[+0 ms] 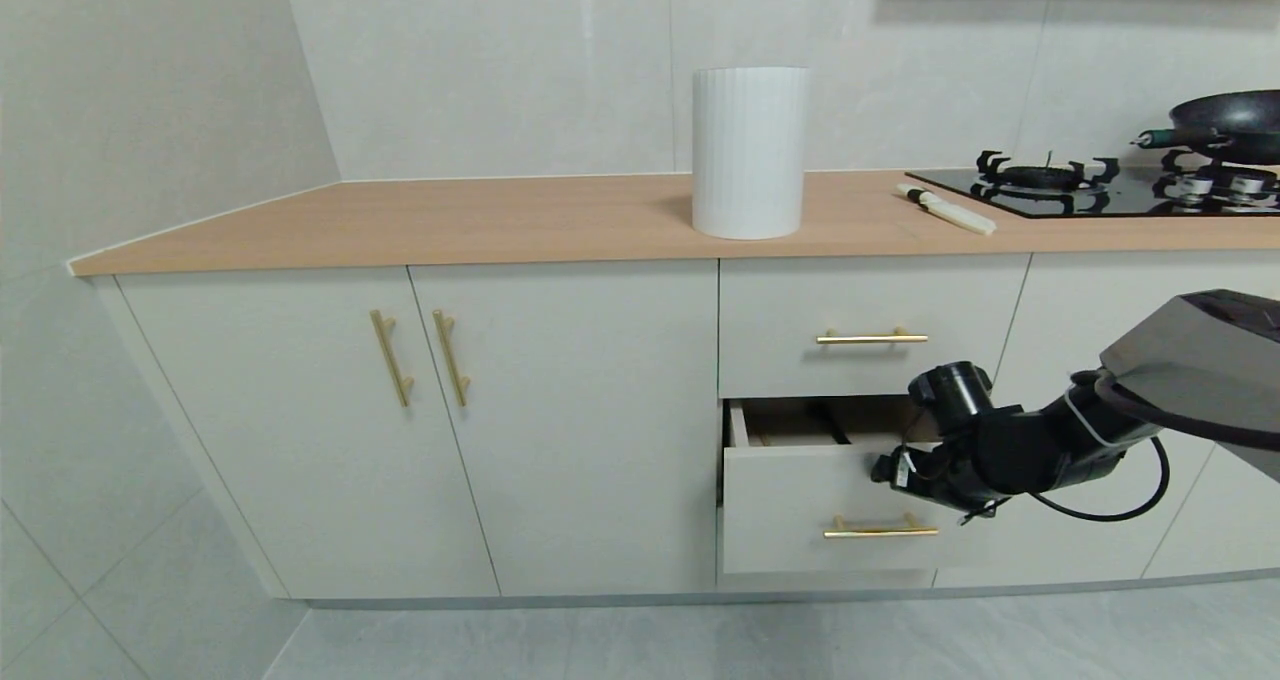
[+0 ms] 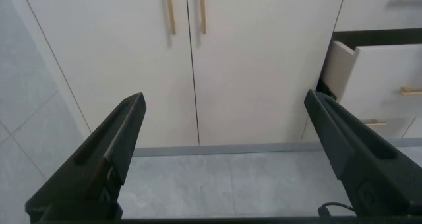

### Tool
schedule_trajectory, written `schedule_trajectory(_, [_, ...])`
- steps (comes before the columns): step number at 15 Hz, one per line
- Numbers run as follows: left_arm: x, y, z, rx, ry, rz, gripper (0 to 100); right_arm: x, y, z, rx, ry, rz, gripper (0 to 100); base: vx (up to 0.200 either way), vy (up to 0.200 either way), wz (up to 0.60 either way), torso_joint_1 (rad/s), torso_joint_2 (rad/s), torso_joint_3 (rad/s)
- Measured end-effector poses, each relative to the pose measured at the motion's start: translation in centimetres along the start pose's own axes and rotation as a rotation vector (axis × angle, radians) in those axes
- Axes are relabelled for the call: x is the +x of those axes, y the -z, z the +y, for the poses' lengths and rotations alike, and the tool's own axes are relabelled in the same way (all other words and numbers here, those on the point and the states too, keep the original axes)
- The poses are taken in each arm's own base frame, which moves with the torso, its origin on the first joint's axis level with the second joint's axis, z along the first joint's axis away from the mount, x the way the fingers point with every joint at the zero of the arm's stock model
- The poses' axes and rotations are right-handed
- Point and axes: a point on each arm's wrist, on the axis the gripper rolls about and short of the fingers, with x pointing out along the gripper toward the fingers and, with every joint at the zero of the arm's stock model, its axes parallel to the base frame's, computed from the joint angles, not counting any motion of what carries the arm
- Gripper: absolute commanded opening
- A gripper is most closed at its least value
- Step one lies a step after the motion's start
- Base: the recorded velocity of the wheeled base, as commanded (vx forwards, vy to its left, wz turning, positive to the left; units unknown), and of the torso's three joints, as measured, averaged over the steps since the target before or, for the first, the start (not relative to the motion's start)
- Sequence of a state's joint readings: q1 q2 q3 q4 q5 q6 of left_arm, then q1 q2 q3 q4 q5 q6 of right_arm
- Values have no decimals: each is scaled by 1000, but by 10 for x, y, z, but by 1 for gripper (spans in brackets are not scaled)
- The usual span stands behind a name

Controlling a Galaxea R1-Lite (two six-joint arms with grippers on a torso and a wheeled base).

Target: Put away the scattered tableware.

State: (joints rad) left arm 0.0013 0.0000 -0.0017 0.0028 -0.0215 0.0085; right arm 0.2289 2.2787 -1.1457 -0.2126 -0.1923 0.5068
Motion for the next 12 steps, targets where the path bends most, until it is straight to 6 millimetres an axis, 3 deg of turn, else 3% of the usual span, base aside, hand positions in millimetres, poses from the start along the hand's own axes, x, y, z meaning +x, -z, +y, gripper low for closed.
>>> schedule_trajectory(12, [0,0,0,0,0,0,100,33,-27,5,227,44,-132,100,0,0,0,0,0,0])
